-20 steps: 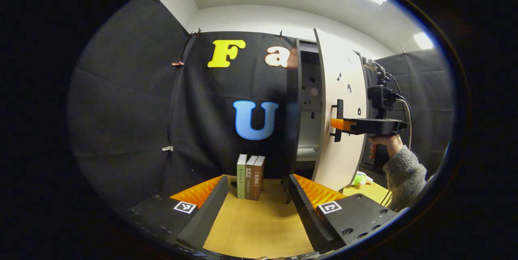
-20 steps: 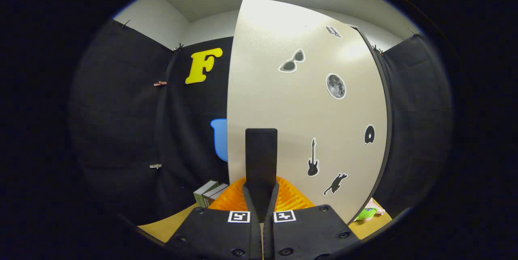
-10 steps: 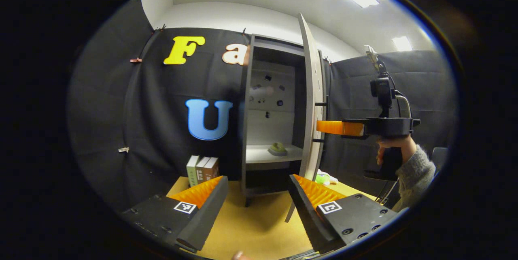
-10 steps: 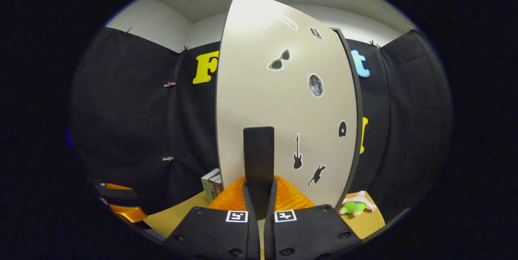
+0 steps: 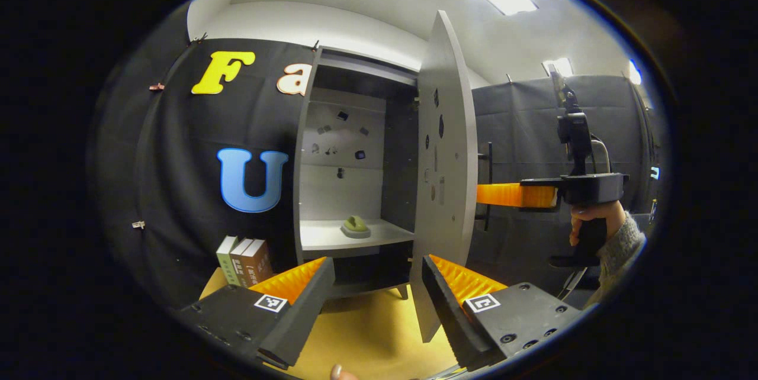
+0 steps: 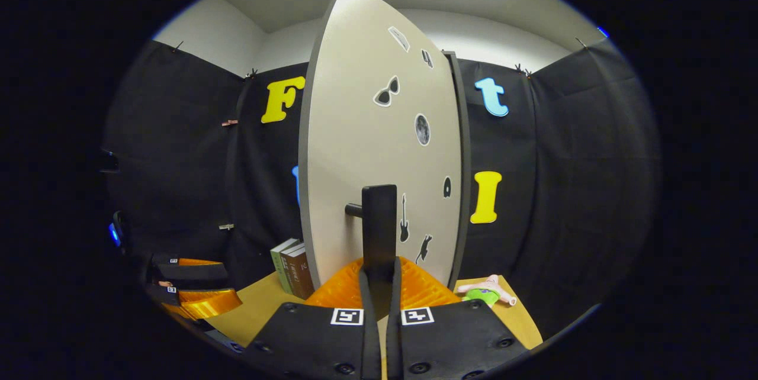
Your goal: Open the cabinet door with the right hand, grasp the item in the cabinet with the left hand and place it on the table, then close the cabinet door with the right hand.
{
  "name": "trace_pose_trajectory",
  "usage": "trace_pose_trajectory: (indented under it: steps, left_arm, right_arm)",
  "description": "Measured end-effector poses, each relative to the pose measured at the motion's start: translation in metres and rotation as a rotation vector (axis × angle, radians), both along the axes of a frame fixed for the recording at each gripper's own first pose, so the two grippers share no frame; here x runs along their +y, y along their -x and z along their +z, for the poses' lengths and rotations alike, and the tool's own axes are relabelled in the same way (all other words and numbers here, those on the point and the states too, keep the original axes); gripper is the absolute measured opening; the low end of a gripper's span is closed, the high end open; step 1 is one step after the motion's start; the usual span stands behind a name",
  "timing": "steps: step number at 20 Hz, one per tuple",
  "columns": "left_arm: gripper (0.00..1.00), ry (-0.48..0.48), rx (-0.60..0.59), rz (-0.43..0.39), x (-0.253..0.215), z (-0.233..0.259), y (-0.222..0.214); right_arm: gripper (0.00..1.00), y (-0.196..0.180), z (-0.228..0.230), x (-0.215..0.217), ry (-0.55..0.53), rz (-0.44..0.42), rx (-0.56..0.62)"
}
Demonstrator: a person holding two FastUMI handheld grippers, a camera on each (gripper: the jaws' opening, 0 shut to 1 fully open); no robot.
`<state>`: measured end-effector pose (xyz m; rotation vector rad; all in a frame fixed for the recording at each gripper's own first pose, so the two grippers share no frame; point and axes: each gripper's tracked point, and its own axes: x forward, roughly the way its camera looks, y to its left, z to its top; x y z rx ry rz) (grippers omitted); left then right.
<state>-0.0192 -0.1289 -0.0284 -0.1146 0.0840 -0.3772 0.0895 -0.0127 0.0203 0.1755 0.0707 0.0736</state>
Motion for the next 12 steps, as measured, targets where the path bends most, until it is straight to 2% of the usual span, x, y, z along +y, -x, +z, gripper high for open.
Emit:
trace_pose_trajectory:
  steps: [1, 6, 12]
  left_arm:
    - [0.94, 0.001, -0.001, -0.017, -0.006, 0.0, -0.002]
    - [0.93, -0.01, 0.009, -0.084, -0.033, -0.006, -0.015]
    - [0.94, -0.007, 0.007, -0.133, -0.054, -0.01, -0.031]
  right_arm:
    - [0.08, 0.001, -0.001, -0.009, -0.001, -0.025, 0.001]
    - [0.08, 0.004, -0.006, -0.049, 0.062, -0.14, 0.002]
    - [0.07, 0.013, -0.01, -0.096, 0.061, -0.2, 0.017]
